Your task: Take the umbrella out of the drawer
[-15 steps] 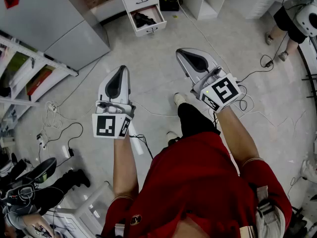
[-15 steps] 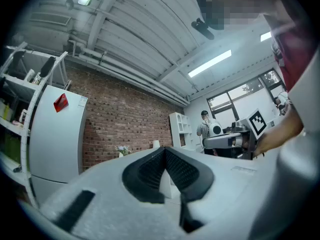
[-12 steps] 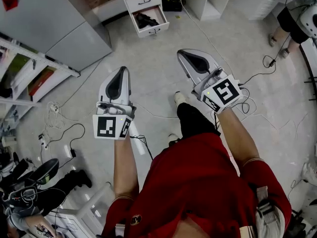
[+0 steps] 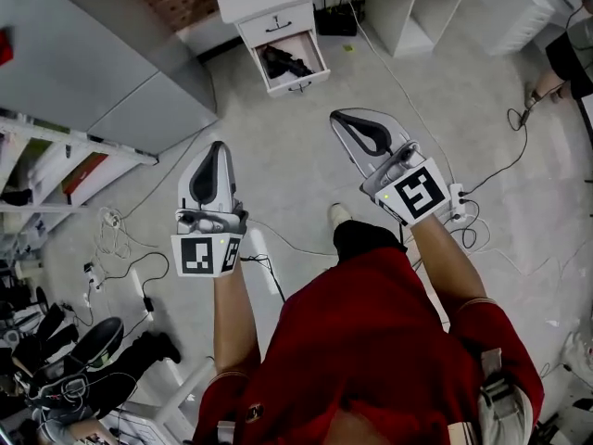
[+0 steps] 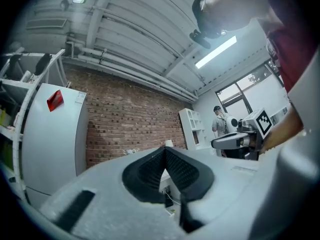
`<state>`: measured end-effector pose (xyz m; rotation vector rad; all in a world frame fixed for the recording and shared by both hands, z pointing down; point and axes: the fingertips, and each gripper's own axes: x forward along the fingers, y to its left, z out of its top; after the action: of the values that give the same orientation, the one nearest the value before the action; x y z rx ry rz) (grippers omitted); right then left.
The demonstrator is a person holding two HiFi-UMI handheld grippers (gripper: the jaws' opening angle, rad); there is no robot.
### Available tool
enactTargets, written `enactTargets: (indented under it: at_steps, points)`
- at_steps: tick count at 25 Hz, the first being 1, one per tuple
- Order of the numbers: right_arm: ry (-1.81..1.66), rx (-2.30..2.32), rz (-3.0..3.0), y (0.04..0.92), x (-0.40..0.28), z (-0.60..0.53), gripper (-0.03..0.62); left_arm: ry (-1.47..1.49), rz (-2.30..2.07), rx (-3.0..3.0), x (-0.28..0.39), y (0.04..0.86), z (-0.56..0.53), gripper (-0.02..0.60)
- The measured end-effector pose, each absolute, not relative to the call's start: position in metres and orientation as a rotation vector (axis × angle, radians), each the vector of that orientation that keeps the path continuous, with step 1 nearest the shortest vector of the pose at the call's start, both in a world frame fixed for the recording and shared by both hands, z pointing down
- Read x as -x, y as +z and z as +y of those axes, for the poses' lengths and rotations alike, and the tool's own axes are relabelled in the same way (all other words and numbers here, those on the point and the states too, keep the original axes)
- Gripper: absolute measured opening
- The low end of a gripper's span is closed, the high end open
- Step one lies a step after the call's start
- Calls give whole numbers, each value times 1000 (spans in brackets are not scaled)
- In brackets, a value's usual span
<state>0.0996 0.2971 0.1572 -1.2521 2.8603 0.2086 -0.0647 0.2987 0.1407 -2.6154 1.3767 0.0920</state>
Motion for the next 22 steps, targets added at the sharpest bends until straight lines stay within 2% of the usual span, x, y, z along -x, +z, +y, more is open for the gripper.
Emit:
enactTargets:
  at_steps: [11, 22]
  points:
    - [147, 1159, 2938, 181, -136, 116, 12, 34, 1521, 2524, 46, 138, 144, 6]
    - [95, 1220, 2976, 221, -115, 5, 12, 20, 1509, 2561, 63, 174, 38, 6]
